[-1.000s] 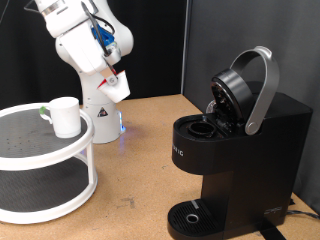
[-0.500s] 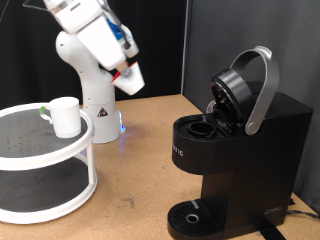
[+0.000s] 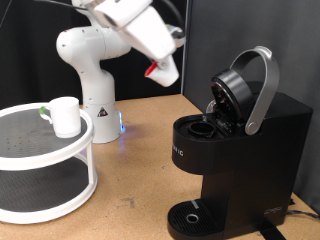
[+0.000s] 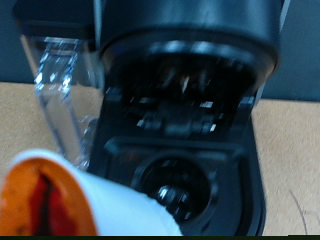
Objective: Make a cup of coffee with the keurig machine
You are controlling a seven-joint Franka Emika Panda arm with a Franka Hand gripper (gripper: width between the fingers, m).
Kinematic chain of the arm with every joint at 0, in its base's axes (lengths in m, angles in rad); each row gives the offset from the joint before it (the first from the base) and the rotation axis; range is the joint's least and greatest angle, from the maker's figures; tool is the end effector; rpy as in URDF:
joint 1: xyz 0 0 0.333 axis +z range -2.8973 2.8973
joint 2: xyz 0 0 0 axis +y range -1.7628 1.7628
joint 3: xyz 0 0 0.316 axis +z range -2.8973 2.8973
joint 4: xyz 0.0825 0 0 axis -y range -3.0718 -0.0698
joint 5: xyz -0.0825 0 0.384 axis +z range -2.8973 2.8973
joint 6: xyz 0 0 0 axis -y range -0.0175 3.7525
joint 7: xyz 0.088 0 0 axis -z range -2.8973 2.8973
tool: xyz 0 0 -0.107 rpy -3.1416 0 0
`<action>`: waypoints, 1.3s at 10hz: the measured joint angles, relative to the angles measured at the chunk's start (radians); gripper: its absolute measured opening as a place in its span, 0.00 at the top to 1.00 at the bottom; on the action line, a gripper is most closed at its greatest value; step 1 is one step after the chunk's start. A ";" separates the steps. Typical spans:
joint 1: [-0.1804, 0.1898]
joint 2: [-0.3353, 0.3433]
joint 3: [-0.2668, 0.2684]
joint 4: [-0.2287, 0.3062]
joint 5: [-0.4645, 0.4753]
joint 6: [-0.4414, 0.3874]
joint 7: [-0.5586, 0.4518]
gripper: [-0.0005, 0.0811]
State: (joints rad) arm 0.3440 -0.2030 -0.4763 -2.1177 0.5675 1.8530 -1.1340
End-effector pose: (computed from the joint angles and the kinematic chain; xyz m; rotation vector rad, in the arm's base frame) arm 0.4950 -0.0346 0.4990 -2.3370 -1.0244 -0.3929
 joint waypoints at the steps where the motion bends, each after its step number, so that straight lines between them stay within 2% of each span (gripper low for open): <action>1: 0.012 0.017 0.012 0.022 0.014 0.000 0.000 0.88; 4: 0.023 0.031 0.042 0.045 0.020 0.026 0.025 0.88; 8: 0.023 0.045 0.045 0.053 0.030 -0.007 -0.015 0.88; 13: 0.023 0.107 0.079 0.039 -0.021 0.049 -0.015 0.88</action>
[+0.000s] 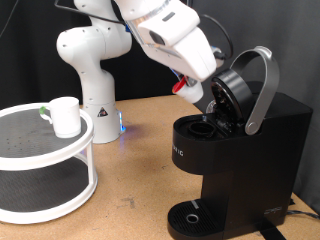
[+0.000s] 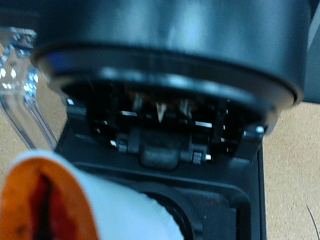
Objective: Make a cup of coffee with the keurig machine
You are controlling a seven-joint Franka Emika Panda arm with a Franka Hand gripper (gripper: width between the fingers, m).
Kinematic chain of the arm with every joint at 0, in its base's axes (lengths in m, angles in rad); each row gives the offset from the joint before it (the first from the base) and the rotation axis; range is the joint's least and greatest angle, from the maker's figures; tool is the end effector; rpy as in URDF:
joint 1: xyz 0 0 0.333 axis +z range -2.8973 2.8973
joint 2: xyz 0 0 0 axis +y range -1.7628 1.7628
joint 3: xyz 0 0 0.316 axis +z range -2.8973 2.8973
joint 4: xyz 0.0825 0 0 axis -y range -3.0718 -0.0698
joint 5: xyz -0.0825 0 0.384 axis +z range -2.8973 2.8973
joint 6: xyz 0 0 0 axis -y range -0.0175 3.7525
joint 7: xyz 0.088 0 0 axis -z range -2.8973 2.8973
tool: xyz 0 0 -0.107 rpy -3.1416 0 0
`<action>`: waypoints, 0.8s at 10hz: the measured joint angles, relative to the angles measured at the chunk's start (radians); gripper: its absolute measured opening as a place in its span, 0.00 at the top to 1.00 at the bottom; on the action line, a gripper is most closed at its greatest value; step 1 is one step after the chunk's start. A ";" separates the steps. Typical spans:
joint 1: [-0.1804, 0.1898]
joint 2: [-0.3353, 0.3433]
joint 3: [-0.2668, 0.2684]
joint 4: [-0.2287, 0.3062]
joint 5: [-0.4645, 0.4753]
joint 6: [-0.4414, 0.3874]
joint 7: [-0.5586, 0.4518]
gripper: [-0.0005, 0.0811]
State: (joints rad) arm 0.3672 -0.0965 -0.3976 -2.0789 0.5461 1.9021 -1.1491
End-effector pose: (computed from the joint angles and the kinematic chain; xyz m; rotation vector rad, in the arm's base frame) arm 0.5217 0.0176 0.4708 -2.3520 -1.1598 -0.3070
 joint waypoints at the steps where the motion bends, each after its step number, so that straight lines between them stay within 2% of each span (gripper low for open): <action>1: 0.000 0.005 0.006 -0.015 -0.003 0.026 0.000 0.88; 3: 0.000 0.016 0.017 -0.044 -0.003 0.075 0.000 0.88; 8: 0.001 0.033 0.043 -0.096 0.033 0.137 -0.023 0.88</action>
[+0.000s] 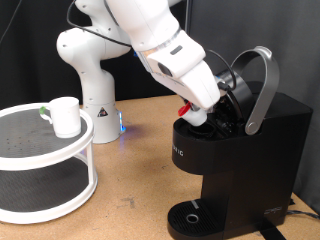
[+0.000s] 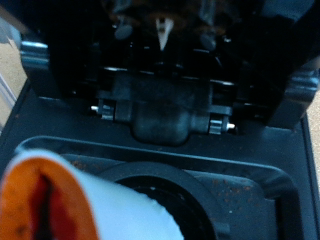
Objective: Make a cup of coffee with the keurig machine
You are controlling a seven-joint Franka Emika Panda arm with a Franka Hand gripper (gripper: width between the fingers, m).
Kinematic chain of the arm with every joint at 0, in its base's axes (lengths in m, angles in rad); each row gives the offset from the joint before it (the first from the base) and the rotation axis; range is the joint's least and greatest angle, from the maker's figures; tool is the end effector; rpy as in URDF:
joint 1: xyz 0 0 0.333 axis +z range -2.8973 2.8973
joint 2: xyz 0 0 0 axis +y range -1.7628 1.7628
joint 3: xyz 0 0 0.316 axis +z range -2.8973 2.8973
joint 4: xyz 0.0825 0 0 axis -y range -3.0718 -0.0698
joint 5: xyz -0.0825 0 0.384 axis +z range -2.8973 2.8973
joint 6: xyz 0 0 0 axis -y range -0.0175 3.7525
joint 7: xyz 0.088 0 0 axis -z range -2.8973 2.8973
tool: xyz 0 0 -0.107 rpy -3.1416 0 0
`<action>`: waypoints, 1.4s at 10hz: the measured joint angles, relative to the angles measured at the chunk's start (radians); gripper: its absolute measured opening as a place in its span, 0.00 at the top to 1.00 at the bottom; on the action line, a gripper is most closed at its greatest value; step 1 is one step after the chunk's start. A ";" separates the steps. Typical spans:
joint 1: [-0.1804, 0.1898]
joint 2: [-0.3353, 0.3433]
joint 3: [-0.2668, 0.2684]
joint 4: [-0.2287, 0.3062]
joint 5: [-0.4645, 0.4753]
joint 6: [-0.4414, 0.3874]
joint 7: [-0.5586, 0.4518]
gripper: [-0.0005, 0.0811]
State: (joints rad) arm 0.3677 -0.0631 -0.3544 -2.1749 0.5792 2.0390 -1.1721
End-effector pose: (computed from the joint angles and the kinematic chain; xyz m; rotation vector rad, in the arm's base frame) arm 0.5186 0.0359 0.4198 -2.3800 -1.1478 -0.3022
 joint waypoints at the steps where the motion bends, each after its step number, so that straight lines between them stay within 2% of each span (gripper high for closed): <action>1: 0.000 0.009 0.005 -0.002 0.001 0.010 0.000 0.88; 7: 0.000 0.039 0.030 -0.006 0.015 0.034 0.000 0.88; 14: 0.000 0.039 0.047 0.001 -0.049 0.040 0.037 0.88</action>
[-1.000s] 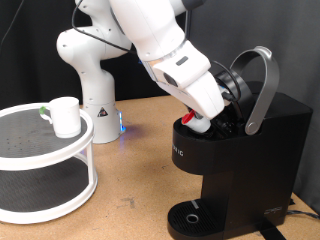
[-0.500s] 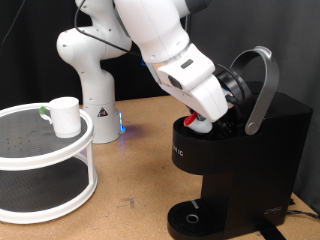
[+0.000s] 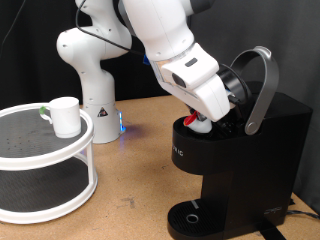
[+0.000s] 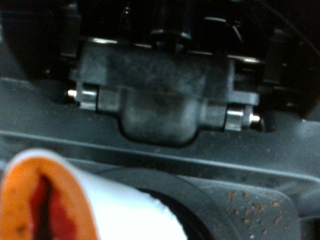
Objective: Make a cup of coffee with the keurig machine
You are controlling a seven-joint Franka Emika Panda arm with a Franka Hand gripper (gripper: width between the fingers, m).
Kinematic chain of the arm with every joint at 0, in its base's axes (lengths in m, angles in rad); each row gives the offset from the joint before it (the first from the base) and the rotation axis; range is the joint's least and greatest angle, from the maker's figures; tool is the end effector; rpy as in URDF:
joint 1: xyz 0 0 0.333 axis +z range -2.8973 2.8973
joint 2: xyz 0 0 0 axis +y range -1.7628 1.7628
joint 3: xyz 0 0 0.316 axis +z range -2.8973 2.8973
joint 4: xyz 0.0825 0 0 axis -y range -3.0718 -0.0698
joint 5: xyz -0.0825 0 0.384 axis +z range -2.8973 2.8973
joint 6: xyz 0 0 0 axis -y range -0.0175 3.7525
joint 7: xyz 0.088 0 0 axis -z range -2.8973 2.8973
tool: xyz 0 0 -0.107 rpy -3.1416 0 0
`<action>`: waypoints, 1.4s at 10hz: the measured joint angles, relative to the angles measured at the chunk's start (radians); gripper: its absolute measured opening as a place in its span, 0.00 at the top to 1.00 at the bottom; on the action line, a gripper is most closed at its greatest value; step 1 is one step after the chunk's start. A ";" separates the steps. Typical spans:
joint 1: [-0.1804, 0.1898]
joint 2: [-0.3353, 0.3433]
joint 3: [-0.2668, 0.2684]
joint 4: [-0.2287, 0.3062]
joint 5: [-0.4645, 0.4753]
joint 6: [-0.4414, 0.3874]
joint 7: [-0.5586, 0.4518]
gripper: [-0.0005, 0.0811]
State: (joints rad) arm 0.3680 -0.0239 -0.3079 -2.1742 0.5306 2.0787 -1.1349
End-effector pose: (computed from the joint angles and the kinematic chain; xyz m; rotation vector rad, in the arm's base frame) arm 0.5230 0.0567 0.4020 -2.4220 -1.1930 -0.2388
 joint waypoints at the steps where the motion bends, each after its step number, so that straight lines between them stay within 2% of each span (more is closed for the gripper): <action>1: 0.000 0.000 0.000 0.000 -0.001 0.001 0.000 0.88; 5: 0.000 0.000 0.000 0.000 -0.001 0.004 0.000 0.87; 6: -0.002 0.003 0.000 -0.001 -0.001 0.004 0.000 0.65; 7: -0.002 0.005 0.000 -0.004 -0.001 0.004 0.000 0.65; 8: -0.003 0.007 0.000 -0.005 -0.001 0.005 0.000 0.43; 9: -0.003 0.008 -0.001 -0.006 0.001 0.007 0.000 0.26; 10: -0.003 0.010 -0.001 -0.006 0.006 0.013 -0.001 0.26; 11: -0.003 0.010 -0.001 -0.006 0.015 0.015 -0.004 0.07; 12: -0.003 0.010 -0.002 -0.005 0.035 0.016 -0.018 0.07; 14: -0.005 0.006 -0.006 0.003 0.071 -0.003 -0.059 0.01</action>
State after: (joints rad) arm 0.3628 -0.0176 -0.3139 -2.1709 0.6017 2.0759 -1.1939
